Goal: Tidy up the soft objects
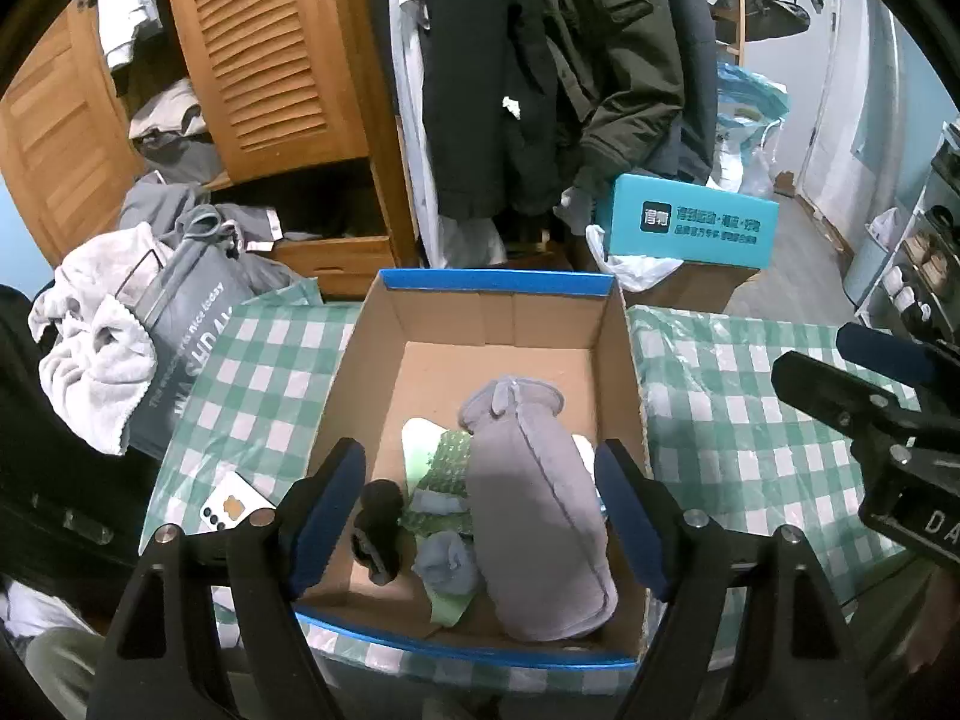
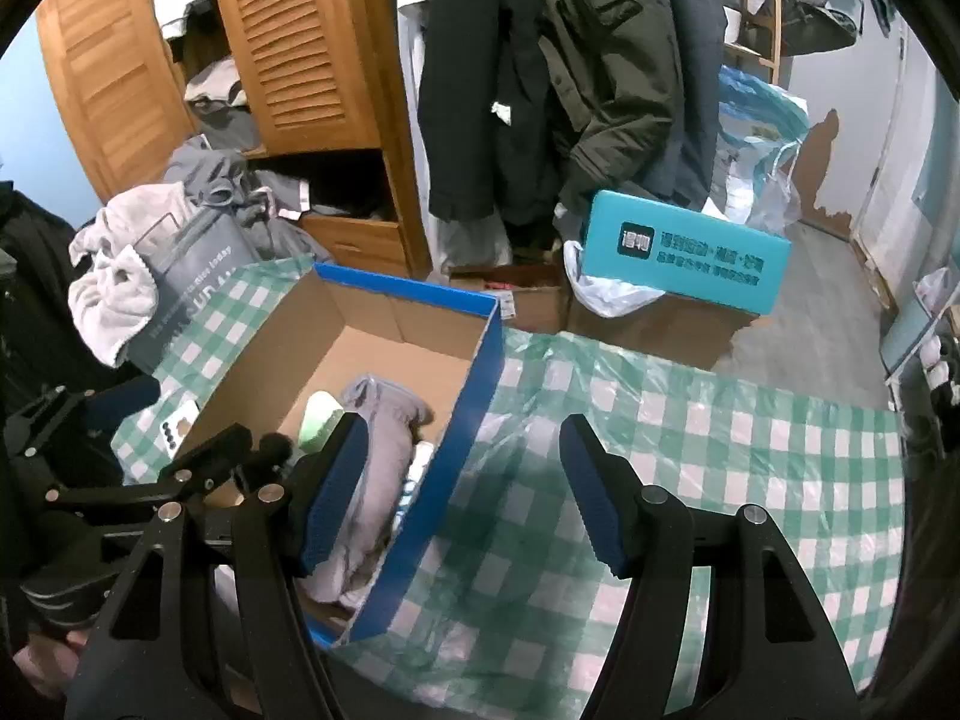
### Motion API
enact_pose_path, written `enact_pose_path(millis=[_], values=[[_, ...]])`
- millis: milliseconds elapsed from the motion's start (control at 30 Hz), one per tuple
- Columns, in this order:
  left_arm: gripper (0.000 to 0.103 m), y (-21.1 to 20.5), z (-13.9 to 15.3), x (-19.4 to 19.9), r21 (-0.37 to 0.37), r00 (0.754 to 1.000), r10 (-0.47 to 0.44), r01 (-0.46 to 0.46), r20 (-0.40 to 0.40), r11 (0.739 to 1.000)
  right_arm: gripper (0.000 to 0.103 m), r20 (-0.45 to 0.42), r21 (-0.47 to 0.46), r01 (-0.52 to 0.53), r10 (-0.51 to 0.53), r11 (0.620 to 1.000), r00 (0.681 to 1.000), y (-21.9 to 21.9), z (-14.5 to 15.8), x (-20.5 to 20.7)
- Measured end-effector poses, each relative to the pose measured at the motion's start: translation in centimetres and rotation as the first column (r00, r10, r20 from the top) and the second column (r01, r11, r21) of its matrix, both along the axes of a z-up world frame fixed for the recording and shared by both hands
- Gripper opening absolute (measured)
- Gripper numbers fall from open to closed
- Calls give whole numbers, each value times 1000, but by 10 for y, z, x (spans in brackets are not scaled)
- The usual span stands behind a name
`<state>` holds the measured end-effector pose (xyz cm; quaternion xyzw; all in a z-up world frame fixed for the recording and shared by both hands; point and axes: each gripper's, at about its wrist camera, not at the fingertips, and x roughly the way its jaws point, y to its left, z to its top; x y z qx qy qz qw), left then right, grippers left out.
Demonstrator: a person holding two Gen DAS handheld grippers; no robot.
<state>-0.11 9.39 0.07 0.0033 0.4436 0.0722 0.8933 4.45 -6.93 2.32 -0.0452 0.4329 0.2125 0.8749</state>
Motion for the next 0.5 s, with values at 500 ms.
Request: enact_pose_path(millis=[500], values=[[80,-4,-2,2,-1,1000,2,-2,2,1000,66,-22,2,23,-23,1000,1000,-12,-4,5]])
